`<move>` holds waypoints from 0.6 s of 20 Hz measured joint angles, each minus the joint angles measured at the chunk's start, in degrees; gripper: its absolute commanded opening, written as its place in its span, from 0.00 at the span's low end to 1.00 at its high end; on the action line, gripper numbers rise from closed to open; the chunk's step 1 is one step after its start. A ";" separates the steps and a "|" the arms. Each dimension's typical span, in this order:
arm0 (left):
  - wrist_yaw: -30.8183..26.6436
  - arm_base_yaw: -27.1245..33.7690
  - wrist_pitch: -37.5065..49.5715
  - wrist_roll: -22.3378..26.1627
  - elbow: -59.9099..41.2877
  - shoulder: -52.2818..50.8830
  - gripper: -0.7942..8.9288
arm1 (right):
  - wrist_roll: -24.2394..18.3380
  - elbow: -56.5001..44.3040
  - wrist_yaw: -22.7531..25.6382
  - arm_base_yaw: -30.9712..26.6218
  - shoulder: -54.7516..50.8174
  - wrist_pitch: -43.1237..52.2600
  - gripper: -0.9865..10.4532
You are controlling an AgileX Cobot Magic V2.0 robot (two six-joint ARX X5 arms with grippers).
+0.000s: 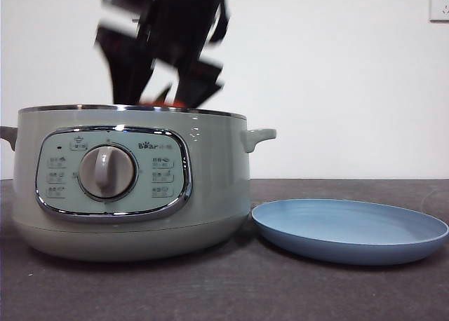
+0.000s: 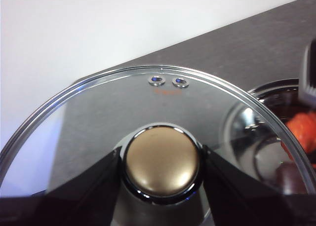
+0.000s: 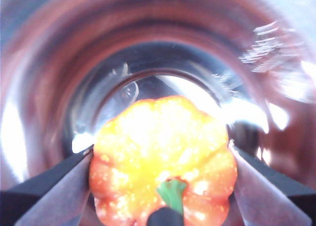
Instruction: Take the pumpkin out from the steamer,put the pumpkin in the blue plate,close the lid
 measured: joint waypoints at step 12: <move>10.71 -0.17 7.39 -0.74 0.04 7.41 0.07 | 14.25 -11.28 17.35 -15.47 -27.74 -19.58 0.08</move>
